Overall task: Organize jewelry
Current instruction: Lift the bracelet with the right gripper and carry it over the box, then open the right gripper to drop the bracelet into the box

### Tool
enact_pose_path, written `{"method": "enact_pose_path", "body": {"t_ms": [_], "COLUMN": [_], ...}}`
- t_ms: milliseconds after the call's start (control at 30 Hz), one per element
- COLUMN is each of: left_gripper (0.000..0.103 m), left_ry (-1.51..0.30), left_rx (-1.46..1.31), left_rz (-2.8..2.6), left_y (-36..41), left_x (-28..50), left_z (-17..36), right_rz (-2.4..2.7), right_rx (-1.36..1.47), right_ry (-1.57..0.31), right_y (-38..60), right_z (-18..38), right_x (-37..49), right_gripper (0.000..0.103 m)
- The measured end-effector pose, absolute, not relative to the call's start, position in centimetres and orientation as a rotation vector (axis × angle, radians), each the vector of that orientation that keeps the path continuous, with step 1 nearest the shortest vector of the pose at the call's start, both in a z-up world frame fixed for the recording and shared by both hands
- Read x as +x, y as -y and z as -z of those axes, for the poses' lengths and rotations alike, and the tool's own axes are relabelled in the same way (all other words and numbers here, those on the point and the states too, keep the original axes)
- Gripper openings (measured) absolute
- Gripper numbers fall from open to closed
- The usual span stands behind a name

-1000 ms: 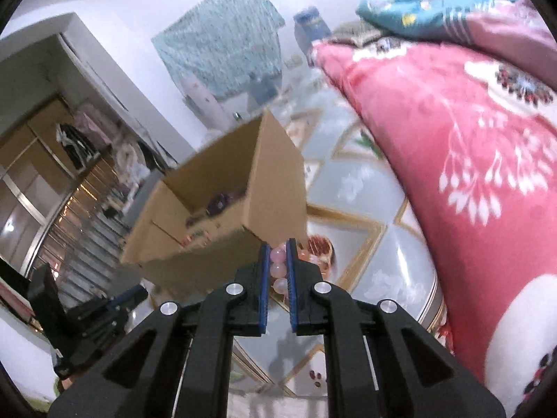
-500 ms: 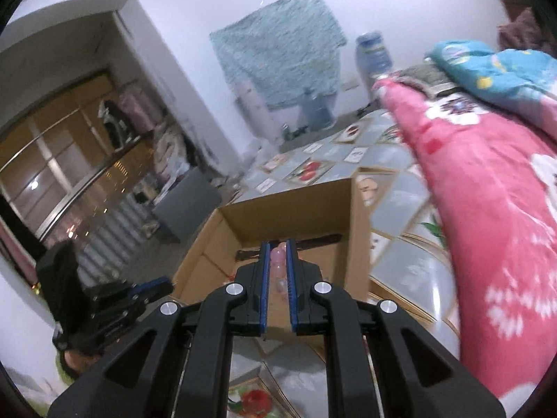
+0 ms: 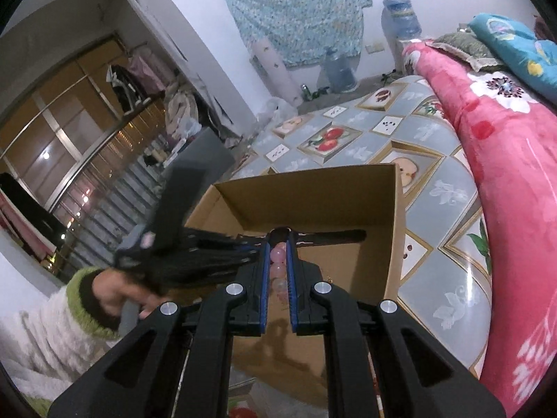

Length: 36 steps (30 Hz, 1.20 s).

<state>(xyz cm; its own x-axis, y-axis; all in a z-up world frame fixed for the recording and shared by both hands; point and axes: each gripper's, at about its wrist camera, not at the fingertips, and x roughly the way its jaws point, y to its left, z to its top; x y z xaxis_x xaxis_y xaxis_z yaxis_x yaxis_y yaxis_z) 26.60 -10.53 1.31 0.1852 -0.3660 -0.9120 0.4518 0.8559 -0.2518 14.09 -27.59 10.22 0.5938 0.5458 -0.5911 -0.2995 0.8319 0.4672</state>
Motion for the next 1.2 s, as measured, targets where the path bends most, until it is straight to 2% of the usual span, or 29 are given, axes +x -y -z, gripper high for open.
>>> {"method": "enact_pose_path", "body": {"t_ms": [133,200,267,333,567,733,900,1133,1200], "left_gripper": [0.005,0.012,0.026,0.031,0.054,0.067,0.071,0.073,0.077], "left_ry": [-1.333,-1.351,-1.346,-1.337,-1.232,-1.105,-1.029,-0.933,-0.899], "left_rx": [0.114,0.104,0.096,0.086,0.010,-0.059,-0.133,-0.202,-0.223], "left_rz": [0.551,0.556,0.556,0.558,0.566,0.520,0.413,0.321,0.309], "left_y": [11.7,12.0,12.1,12.0,9.4,5.7,1.2,-4.1,-5.3], "left_x": [28.4,28.7,28.8,28.8,27.4,25.1,22.2,18.0,16.9], "left_z": [0.7,0.9,0.8,0.5,-3.6,-6.7,-7.9,-9.2,-9.5], "right_rz": [-0.497,-0.496,-0.496,-0.493,-0.475,-0.401,-0.373,-0.347,-0.308], "right_rx": [0.314,0.309,0.303,0.290,0.205,-0.023,-0.237,-0.114,-0.020], "right_ry": [-0.807,-0.813,-0.822,-0.829,-0.852,-0.878,-0.947,-0.890,-0.851], "right_y": [27.6,27.8,27.9,27.9,27.2,25.0,22.5,25.2,27.3], "right_z": [-9.8,-9.7,-9.6,-9.6,-9.6,-9.1,-7.4,-10.0,-11.2], "right_x": [15.1,15.4,15.7,16.0,17.2,18.9,19.3,16.5,15.2], "right_gripper": [0.010,0.010,0.010,0.010,0.010,0.010,0.013,0.015,0.021]}}
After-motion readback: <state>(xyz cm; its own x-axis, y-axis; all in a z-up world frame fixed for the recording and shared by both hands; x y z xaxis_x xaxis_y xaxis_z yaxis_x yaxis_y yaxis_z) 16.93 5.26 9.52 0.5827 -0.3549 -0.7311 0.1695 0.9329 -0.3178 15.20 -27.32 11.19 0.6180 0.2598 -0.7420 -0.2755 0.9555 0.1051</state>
